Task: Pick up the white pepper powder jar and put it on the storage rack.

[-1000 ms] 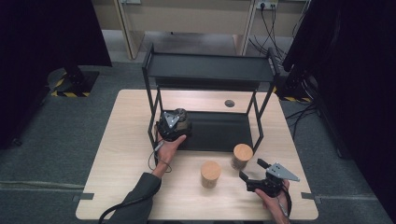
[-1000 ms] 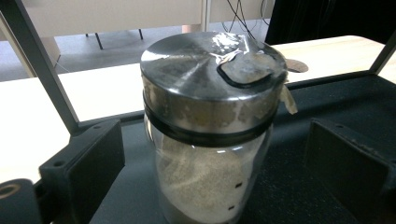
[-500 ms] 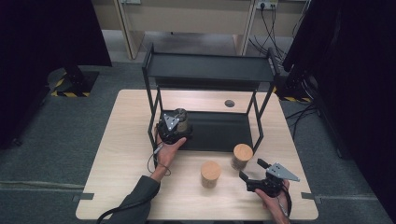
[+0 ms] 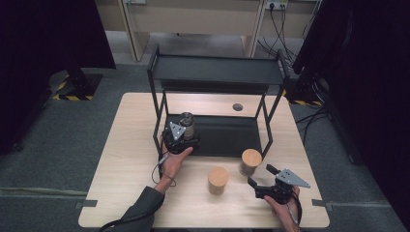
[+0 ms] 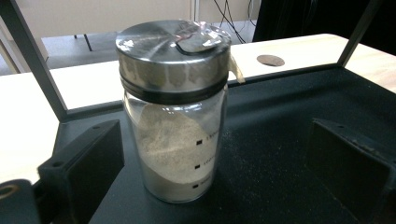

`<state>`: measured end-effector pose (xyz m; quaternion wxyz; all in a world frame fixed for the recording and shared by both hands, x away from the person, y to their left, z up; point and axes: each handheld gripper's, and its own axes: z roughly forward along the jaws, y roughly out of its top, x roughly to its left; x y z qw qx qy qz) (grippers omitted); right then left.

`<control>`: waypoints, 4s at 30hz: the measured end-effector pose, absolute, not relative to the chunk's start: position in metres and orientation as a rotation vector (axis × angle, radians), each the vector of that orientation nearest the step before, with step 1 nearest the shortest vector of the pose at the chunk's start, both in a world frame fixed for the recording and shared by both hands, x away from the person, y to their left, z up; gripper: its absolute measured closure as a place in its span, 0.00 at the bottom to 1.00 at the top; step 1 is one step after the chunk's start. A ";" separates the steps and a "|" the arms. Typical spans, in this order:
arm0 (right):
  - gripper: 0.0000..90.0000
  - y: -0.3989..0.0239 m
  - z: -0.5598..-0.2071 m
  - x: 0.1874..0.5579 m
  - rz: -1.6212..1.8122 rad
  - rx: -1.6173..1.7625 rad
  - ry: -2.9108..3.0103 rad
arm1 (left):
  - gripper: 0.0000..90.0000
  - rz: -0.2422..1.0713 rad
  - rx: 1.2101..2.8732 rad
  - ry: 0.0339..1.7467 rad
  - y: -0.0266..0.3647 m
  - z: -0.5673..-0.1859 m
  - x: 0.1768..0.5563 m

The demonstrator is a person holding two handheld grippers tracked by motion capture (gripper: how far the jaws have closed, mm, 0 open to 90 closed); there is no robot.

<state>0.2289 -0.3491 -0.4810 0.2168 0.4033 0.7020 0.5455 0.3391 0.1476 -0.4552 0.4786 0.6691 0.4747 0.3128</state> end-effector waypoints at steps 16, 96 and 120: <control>0.02 -0.349 -0.481 0.229 1.512 1.118 1.944 | 0.05 0.751 1.630 1.121 0.150 -0.461 0.321; 0.02 -0.350 -0.481 0.229 1.515 1.122 1.941 | 0.05 0.699 1.569 1.005 0.186 -0.490 0.256; 0.02 -0.352 -0.483 0.229 1.532 1.132 1.933 | 0.05 0.708 1.580 0.961 0.190 -0.499 0.238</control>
